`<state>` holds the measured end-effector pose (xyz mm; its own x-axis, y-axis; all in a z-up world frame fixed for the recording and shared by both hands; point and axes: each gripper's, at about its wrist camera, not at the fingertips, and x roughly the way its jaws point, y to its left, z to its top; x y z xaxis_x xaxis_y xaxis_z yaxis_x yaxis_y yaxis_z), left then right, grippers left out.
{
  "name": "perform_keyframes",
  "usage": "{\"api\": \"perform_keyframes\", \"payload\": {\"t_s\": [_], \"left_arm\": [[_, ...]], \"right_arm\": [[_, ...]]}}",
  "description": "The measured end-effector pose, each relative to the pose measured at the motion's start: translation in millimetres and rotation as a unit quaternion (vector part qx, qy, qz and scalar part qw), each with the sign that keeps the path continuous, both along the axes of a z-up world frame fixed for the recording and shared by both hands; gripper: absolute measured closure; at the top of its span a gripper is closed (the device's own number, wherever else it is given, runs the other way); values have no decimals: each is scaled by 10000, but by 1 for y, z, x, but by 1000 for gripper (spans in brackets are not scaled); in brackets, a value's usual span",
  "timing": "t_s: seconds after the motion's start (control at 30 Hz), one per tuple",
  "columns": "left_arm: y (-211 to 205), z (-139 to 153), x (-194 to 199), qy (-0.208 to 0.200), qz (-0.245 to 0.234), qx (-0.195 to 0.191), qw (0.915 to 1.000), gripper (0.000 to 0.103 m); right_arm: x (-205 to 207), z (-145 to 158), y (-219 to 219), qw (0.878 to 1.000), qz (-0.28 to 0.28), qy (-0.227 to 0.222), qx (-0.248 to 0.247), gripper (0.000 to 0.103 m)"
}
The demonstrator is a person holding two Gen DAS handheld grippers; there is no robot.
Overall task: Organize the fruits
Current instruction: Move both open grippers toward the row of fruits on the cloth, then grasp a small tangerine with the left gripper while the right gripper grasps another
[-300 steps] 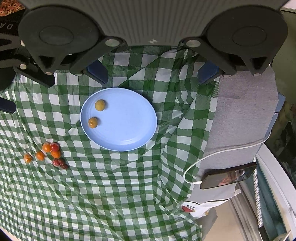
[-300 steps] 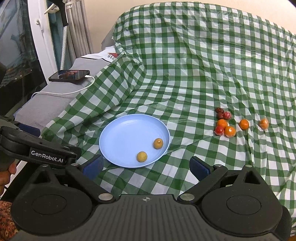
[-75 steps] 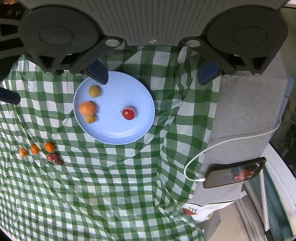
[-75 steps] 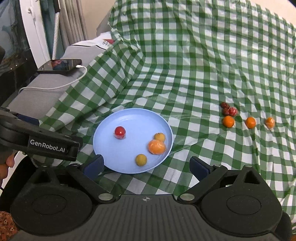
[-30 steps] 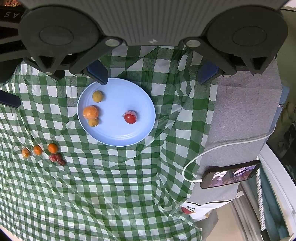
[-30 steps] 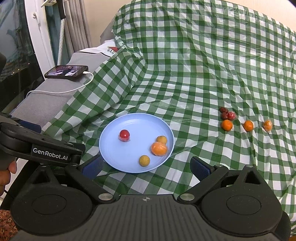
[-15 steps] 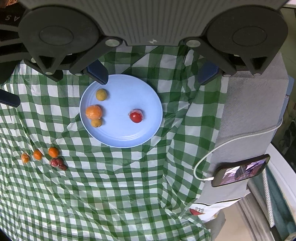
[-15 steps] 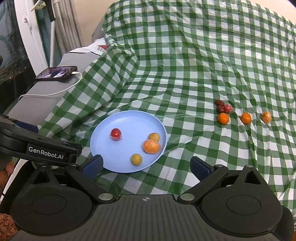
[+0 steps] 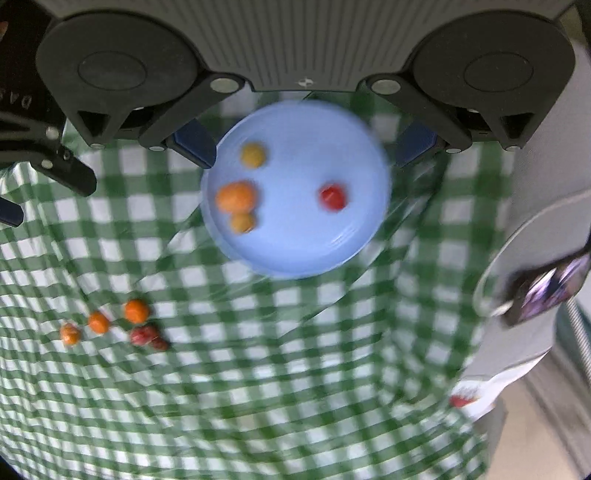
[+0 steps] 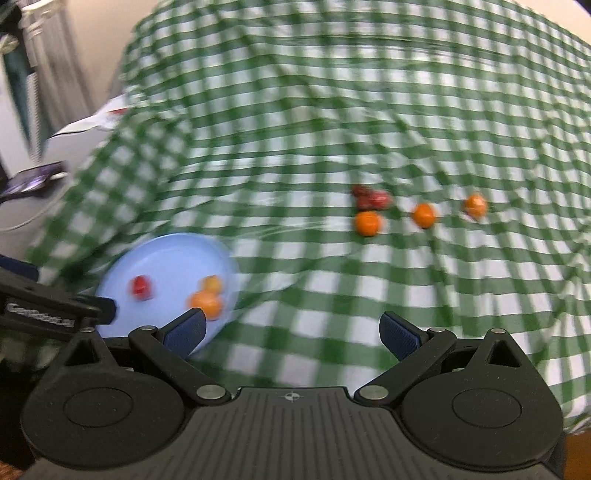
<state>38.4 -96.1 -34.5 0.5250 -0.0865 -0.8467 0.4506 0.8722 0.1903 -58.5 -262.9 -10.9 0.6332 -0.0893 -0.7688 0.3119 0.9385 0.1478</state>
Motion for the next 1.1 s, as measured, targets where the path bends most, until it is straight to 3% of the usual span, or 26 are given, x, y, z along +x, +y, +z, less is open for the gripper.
{"api": "perform_keyframes", "payload": {"t_s": [0.27,0.47,0.67,0.77,0.87,0.9,0.97,1.0,1.1], "left_arm": [[-94,-21,31,-84,-488,-444,9978,0],[-176,-52,64,-313,-1041,-617,9922,0],[-234,-84,99,-125,-1342,-667,9886,1],[-251,-102,113,83,-1398,-581,9884,10],[-262,-117,122,327,-1462,-520,9873,28],[-264,-121,124,414,-1479,-546,9866,42],[-263,-122,124,451,-1516,-724,9848,57],[-263,-120,123,446,-1581,-770,9834,66],[-258,-114,118,354,-1639,-845,9822,66]], "right_arm": [[15,-39,-95,9946,-870,-110,-548,4],[54,-76,-164,9894,-1021,-297,-987,12],[100,-118,-225,9887,-1135,-241,-953,21],[118,-135,-244,9894,-1121,-163,-910,21],[134,-149,-258,9907,-1090,-61,-812,23],[137,-153,-261,9912,-1076,-23,-773,38],[141,-159,-266,9931,-987,95,-634,64],[140,-159,-267,9929,-1011,52,-616,64],[131,-151,-265,9919,-1054,14,-712,64]]}}
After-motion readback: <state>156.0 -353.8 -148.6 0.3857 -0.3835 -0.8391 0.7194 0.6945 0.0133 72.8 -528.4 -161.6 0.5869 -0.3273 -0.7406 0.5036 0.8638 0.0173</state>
